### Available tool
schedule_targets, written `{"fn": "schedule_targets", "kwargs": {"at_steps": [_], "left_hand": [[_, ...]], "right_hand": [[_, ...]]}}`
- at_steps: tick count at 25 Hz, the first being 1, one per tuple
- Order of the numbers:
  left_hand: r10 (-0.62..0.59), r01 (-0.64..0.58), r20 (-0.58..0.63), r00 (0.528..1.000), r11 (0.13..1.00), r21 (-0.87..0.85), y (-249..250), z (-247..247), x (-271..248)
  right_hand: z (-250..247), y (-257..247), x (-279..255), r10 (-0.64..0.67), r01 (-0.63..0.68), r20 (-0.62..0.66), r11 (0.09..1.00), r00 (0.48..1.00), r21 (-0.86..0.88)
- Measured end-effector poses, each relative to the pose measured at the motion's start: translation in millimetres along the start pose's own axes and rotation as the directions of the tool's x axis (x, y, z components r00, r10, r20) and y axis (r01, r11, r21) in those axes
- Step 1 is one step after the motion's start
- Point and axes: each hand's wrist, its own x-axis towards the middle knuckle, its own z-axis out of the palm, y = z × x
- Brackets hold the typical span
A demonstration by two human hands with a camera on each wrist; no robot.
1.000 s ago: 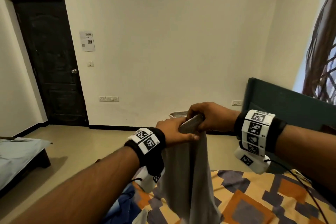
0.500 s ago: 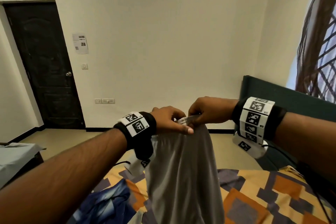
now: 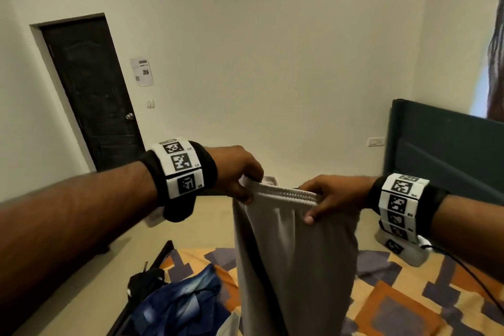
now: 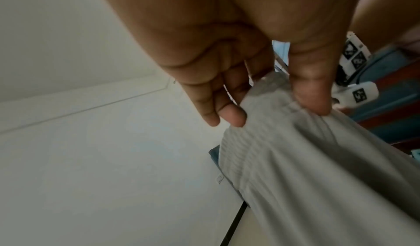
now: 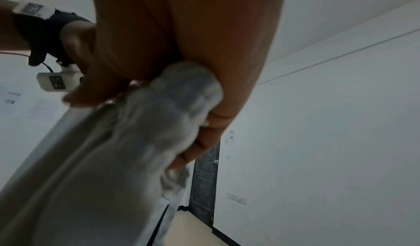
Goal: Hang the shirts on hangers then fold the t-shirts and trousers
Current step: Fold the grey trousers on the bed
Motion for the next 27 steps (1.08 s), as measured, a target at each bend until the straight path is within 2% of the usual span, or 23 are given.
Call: {"fn": "schedule_targets", "kwargs": {"at_steps": [2,6,8,12,19,23,27], "left_hand": [[0.002,-0.002,-0.003,1.000,1.000,-0.002,-5,-2,-5],[-0.035,0.036,-0.019,0.999,0.998,0.055,-9,-3,-9],[-0.052,0.054,-0.027,0.998,0.997,0.062,-12,-6,-10],[-0.066,0.070,-0.085,0.994,0.996,0.056,-20,-14,-15],[-0.162,0.174,-0.195,0.967,0.984,0.045,-30,-27,-12],[-0.210,0.224,-0.152,0.966,0.971,0.086,-21,-27,4],[-0.176,0.180,-0.169,0.970,0.984,0.013,-7,-19,27]], "right_hand": [[6,-2,7,-0.064,0.069,-0.055,0.992,0.996,0.106],[7,-4,25,-0.078,0.107,-0.135,0.970,0.988,0.218],[2,-4,30,-0.076,0.099,-0.094,0.955,0.993,0.279],[2,-5,38,-0.101,0.054,0.074,0.877,0.992,0.477],[-6,-19,35,-0.117,0.069,0.168,0.962,0.979,0.265],[-10,-15,31,-0.065,0.052,0.061,0.980,0.996,0.192],[-9,15,28,0.003,-0.005,0.032,0.998,0.999,0.063]]}}
